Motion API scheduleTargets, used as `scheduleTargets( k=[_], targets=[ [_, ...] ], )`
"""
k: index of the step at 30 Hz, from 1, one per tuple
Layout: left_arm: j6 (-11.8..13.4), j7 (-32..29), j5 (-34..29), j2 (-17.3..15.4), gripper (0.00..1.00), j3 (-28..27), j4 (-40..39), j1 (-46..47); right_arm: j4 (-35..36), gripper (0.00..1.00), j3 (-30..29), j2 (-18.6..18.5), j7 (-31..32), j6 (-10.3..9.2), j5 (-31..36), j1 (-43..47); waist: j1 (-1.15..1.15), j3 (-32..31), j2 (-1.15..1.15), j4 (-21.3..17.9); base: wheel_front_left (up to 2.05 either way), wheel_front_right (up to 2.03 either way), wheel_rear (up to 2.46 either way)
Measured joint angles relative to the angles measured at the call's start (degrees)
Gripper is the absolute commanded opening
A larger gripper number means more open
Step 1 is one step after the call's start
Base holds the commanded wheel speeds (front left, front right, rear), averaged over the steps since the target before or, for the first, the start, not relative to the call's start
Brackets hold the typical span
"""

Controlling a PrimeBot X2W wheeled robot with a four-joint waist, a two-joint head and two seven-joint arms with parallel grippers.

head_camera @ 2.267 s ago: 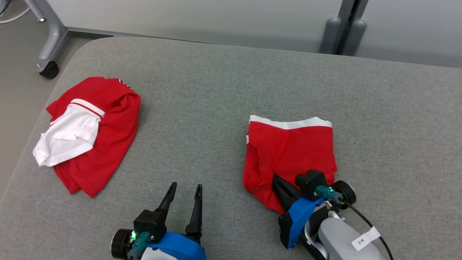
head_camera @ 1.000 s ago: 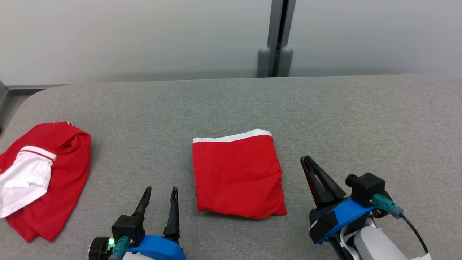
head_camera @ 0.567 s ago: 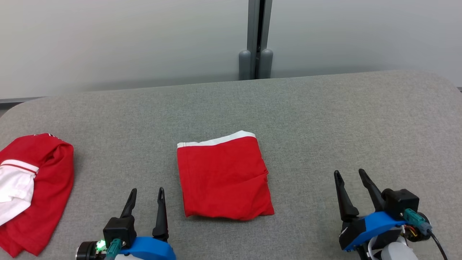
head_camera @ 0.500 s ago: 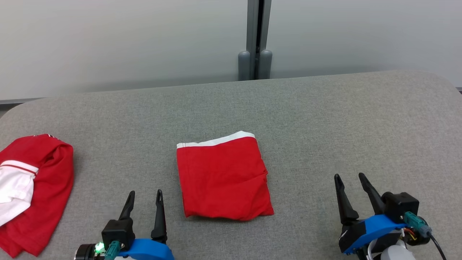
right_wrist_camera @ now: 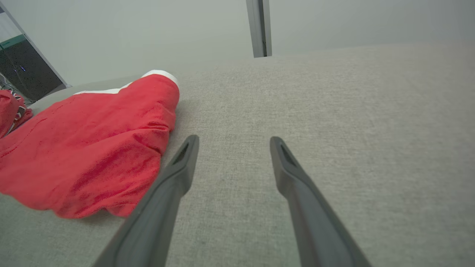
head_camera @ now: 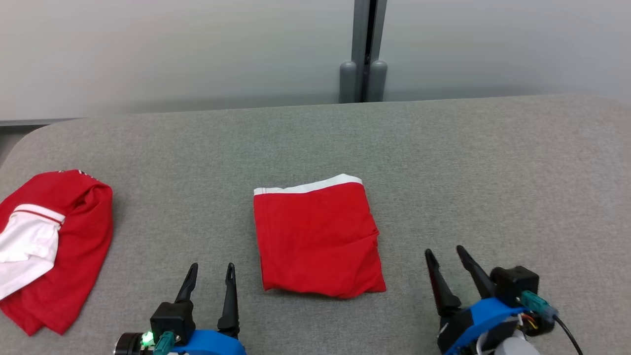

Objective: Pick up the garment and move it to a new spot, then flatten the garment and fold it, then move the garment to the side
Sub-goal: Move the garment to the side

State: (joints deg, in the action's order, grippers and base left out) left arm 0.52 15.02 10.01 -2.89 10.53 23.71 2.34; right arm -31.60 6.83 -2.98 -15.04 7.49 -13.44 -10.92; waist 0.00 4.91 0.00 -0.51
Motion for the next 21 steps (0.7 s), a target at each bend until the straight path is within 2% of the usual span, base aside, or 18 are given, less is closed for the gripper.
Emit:
scheduleTargets(
  k=[8, 17, 18, 19, 20, 21],
  targets=[
    [-0.4, 0.0, 1.0, 0.0, 1.0, 2.8, 0.1, 1.3, -6.6, 1.0, 10.1, 0.1, 0.0, 0.0, -5.8, -9.2, 0.01, 2.4, 0.0, 4.0, 0.0, 0.0, 0.0],
    [-0.3, 0.0, 1.2, 0.0, 1.0, 3.5, 0.0, 2.6, -19.7, 1.0, 12.7, 0.1, 0.0, 0.0, -10.0, -18.1, 0.01, 5.3, 0.0, 7.5, 0.0, 0.0, 0.0],
    [-0.3, 0.0, 1.2, 0.0, 1.0, 3.6, 0.0, 2.6, -20.1, 0.76, 12.8, 0.1, 0.0, 0.0, -10.4, -18.4, 0.01, 5.5, 0.0, 7.6, 0.0, 0.0, 0.0],
    [-0.2, 0.0, 1.4, 0.0, 1.0, 3.8, 0.0, 2.7, -20.8, 0.28, 12.9, 0.1, 0.0, 0.0, -11.1, -18.7, 0.01, 5.6, 0.0, 7.8, 0.0, 0.0, 0.0],
    [-0.2, 0.0, 1.6, 0.0, 1.0, 3.8, 0.0, 2.8, -21.2, 0.0, 12.9, 0.1, 0.0, 0.0, -11.4, -19.0, 0.01, 5.8, 0.0, 7.8, 0.0, 0.0, 0.0],
    [-0.2, 0.0, 1.6, 0.0, 1.0, 3.8, 0.0, 2.8, -21.2, 0.0, 12.9, 0.1, 0.0, 0.0, -11.4, -19.0, 0.01, 5.8, 0.0, 7.8, 0.0, 0.0, 0.0]
  ],
)
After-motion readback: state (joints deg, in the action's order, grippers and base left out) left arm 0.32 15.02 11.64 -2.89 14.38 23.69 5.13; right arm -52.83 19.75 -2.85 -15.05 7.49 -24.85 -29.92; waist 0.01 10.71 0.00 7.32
